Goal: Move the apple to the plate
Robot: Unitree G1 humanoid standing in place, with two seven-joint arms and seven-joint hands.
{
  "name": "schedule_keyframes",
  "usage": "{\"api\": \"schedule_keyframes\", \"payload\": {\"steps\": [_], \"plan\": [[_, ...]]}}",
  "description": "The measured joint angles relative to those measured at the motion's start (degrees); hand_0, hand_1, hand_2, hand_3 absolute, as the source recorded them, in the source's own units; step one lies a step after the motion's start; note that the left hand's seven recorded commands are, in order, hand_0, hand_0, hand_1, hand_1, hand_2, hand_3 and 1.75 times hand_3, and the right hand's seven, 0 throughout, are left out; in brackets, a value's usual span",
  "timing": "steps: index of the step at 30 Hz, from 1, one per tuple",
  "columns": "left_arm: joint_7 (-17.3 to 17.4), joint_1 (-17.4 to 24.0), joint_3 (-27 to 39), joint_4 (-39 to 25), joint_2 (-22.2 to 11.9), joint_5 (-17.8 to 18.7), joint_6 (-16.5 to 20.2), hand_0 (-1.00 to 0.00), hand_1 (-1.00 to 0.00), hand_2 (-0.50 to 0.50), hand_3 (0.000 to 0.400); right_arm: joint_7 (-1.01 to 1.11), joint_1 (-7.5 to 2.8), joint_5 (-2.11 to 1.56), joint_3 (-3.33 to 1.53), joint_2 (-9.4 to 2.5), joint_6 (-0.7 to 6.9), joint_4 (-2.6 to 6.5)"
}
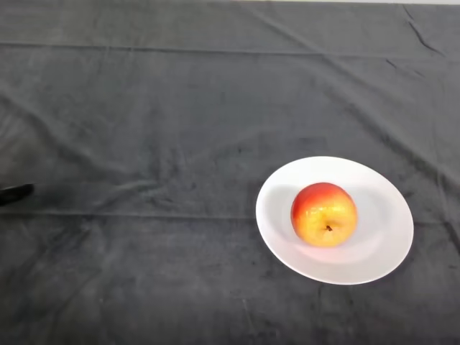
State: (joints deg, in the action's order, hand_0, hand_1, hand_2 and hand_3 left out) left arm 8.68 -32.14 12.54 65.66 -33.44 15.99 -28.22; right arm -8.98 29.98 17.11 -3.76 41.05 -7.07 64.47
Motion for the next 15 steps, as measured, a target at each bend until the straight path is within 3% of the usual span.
{"api": "schedule_keyframes", "payload": {"steps": [6, 15], "plan": [[-1.94, 2.24, 3.99, 0.01, -1.08, 2.88, 0.52, 0.0, 0.0, 0.0, 0.0, 0.0, -0.05, 0.01, -0.09, -0.03, 0.01, 0.09], [-5.55, 2.35, 9.49, 0.01, -1.79, 5.69, 0.5, 0.0, 0.0, 0.0, 0.0, 0.0, -0.07, 0.01, -0.15, -0.07, 0.01, 0.14]]}}
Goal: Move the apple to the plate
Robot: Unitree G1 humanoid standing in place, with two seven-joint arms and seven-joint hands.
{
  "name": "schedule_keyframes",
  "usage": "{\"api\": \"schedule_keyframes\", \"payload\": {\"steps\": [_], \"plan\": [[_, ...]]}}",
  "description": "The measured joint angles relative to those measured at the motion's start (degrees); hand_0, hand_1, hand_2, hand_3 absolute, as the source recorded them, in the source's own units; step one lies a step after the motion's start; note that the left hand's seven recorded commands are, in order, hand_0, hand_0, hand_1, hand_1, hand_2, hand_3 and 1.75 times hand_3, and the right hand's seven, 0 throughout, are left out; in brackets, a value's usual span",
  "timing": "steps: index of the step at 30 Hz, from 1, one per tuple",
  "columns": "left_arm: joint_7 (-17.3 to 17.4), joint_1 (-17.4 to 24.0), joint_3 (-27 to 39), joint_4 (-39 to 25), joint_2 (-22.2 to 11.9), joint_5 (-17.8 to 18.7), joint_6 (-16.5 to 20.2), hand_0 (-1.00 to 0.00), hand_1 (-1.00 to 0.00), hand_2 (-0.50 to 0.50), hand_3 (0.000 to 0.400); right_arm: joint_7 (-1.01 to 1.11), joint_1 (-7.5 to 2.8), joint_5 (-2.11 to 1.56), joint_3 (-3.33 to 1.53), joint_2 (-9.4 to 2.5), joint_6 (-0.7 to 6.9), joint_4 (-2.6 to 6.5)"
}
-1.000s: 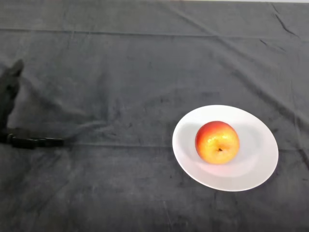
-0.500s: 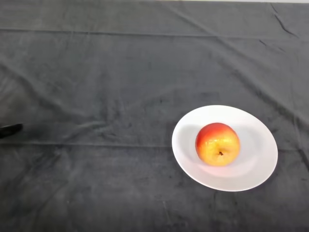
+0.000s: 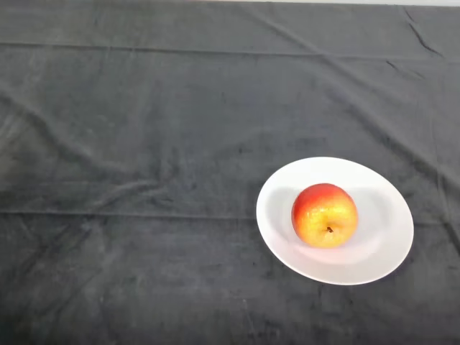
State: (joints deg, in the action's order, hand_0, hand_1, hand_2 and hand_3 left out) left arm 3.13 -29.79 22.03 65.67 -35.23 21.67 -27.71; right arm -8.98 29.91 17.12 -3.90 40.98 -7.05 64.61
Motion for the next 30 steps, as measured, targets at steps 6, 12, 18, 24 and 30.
{"api": "schedule_keyframes", "payload": {"steps": [6, 12, 18, 24, 30], "plan": [[-1.93, 0.83, 2.39, 0.0, -0.93, 0.68, -0.12, 0.0, 0.0, 0.0, 0.0, 0.0, 0.0, 0.0, 0.0, -0.04, 0.0, 0.0], [-4.46, 2.11, 4.29, 0.0, -1.01, 1.83, -0.13, 0.0, 0.0, 0.0, 0.0, 0.0, -0.01, 0.0, -0.05, -0.05, 0.0, 0.27], [-5.53, 2.1, 5.8, 0.0, -1.0, 1.87, -0.13, 0.0, 0.0, 0.0, 0.0, 0.0, 0.0, -0.01, -0.05, -0.09, -0.01, 0.29], [-5.86, 2.1, 6.24, 0.0, -1.0, 2.06, -0.13, 0.0, 0.0, 0.0, 0.0, 0.0, 0.0, -0.01, -0.05, -0.1, -0.01, 0.31], [-5.86, 2.1, 6.25, 0.0, -1.0, 2.02, -0.13, 0.0, 0.0, 0.0, 0.0, 0.0, 0.0, -0.01, -0.05, -0.1, -0.01, 0.31]]}}
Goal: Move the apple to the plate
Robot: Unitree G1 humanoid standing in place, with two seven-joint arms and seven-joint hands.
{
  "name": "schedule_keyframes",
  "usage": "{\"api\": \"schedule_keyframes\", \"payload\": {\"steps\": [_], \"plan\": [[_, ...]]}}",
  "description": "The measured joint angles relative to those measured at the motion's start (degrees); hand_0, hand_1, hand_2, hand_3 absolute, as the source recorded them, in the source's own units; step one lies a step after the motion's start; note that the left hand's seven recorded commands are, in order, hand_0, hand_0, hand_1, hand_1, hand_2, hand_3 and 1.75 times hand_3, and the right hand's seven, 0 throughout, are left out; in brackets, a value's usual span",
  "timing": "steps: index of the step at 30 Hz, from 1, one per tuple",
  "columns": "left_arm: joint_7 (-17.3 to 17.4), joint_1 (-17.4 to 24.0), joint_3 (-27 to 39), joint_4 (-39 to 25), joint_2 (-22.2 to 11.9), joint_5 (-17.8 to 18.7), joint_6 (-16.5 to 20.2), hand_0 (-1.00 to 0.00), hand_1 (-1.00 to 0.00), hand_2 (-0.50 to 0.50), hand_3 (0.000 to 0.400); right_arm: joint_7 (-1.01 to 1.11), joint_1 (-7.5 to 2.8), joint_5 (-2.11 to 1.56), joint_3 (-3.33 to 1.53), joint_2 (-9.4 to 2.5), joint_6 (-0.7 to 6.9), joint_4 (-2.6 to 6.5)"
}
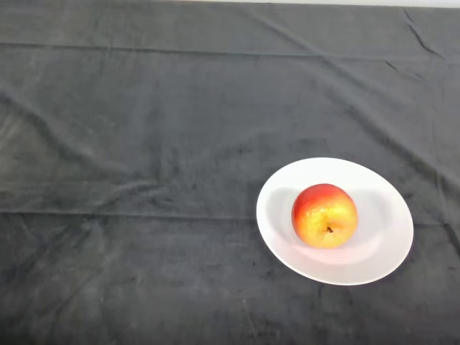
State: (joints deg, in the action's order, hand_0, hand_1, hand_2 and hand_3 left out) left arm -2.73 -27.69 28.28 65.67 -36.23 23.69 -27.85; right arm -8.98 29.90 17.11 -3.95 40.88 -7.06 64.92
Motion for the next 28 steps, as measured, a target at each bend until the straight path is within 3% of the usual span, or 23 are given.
{"api": "schedule_keyframes", "payload": {"steps": [28], "plan": [[-0.15, 0.0, 0.01, 0.0, 0.0, -1.67, -0.04, 0.0, 0.0, 0.0, 0.0, 0.0, 0.0, 0.0, 0.0, 0.0, 0.0, 0.0]]}}
